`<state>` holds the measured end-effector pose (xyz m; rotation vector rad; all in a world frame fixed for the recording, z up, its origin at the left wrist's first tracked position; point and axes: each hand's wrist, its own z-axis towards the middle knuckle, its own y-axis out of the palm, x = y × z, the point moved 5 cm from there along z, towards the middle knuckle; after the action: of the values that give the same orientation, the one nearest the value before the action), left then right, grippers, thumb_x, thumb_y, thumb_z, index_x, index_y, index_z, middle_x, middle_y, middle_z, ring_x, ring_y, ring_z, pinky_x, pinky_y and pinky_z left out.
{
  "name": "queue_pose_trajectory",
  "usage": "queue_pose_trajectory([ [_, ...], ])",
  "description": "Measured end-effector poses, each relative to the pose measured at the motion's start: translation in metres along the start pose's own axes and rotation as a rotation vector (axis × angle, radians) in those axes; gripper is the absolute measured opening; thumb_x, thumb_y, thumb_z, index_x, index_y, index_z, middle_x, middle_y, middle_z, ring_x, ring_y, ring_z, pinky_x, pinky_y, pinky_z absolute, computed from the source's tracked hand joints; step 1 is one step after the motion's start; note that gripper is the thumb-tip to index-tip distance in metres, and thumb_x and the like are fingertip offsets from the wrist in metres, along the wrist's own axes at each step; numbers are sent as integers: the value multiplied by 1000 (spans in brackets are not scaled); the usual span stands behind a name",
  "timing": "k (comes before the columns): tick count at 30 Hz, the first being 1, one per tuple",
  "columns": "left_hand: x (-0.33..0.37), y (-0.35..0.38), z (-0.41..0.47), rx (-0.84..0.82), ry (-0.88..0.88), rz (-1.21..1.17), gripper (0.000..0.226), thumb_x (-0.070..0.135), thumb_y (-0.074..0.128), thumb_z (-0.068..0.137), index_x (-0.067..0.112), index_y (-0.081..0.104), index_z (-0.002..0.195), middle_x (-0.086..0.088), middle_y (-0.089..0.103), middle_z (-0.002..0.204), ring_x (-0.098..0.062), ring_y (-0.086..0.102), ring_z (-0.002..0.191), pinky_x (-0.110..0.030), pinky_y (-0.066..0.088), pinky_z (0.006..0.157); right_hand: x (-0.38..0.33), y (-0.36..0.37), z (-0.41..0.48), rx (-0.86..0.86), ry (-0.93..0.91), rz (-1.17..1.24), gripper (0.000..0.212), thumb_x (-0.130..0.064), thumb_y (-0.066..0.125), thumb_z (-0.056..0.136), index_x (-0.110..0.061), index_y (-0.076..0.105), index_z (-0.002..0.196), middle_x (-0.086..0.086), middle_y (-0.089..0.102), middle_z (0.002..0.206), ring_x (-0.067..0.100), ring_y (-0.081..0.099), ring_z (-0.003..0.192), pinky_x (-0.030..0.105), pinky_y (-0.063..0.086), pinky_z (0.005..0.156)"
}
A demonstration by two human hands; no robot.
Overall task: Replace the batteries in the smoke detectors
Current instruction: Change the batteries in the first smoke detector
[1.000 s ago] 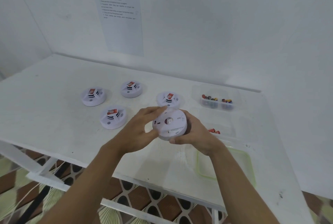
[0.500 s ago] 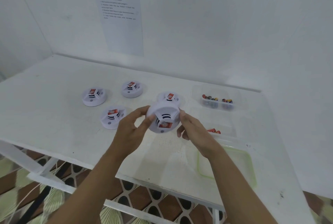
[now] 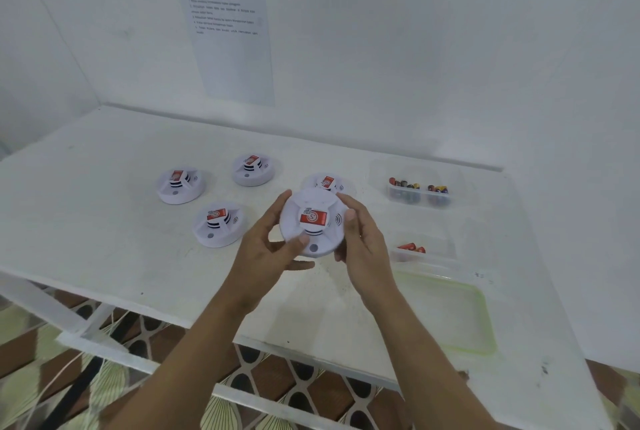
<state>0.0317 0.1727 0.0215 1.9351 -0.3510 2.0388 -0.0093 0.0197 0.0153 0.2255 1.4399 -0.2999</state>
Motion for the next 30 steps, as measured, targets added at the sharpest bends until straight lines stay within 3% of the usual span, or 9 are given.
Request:
queue_pose_trajectory([
  [2, 0, 2, 0, -20, 13, 0, 74, 8, 70, 85, 29, 37, 147, 9, 65, 127, -21, 71, 100, -38, 61, 73, -2, 1, -1, 1, 18, 67, 37, -45, 41, 100, -37, 57, 132, -14, 69, 121, 7, 69, 100, 26, 58, 74],
  [4, 1, 3, 1, -6, 17, -4, 78, 3, 72, 83, 28, 37, 148, 7, 65, 127, -22, 72, 97, -34, 60, 71, -1, 1, 0, -19, 45, 131, 36, -32, 49, 103, -33, 55, 138, -17, 66, 127, 11, 68, 111, 32, 60, 84],
  [7, 3, 4, 2, 0, 37, 14, 81, -1, 74, 81, 30, 38, 147, 11, 66, 124, -22, 73, 93, -30, 60, 69, -4, 1, -2, -44, 32, 153, 41, -17, 54, 102, -34, 50, 140, -21, 66, 126, 12, 70, 109, 33, 60, 83],
  [10, 6, 4, 2, -7, 59, 23, 83, -4, 74, 79, 28, 38, 146, 12, 65, 126, -22, 73, 93, -29, 60, 68, -4, -2, -3, -34, -4, 112, 45, -18, 55, 102, -31, 48, 144, -19, 65, 129, 15, 71, 106, 29, 59, 77],
  [16, 8, 4, 4, -10, 77, 13, 82, -7, 73, 80, 29, 38, 144, 5, 64, 128, -24, 73, 91, -29, 59, 67, -4, -2, -4, -6, -41, 41, 48, -23, 56, 102, -36, 45, 146, -29, 67, 120, 31, 69, 98, 35, 61, 73],
  [19, 8, 4, 4, -6, 86, 20, 79, -7, 72, 80, 29, 40, 142, 3, 62, 131, -22, 73, 92, -28, 59, 66, -5, -2, -3, -12, -44, -4, 48, -26, 55, 102, -39, 43, 146, -34, 67, 115, 43, 64, 99, 49, 62, 77],
  [24, 7, 4, 5, -2, 91, 31, 80, -6, 73, 80, 27, 39, 144, 5, 62, 131, -21, 73, 93, -28, 59, 66, -7, -3, 0, -18, -54, -39, 46, -25, 55, 101, -45, 42, 140, -42, 63, 112, 17, 72, 100, 28, 61, 73],
  [28, 5, 3, 6, -14, 65, 19, 82, -6, 73, 80, 23, 38, 148, 11, 66, 125, -24, 73, 91, -31, 60, 67, -4, -4, 0, -5, -50, -45, 50, -27, 56, 101, -36, 43, 149, -31, 70, 107, 49, 62, 94, 55, 58, 74],
  [30, 4, 3, 6, -17, 60, 29, 82, -5, 73, 80, 22, 37, 149, 12, 67, 123, -25, 73, 91, -32, 60, 68, -2, -4, -1, -2, -46, -56, 51, -26, 56, 102, -34, 43, 150, -31, 69, 111, 41, 63, 85, 47, 59, 72],
])
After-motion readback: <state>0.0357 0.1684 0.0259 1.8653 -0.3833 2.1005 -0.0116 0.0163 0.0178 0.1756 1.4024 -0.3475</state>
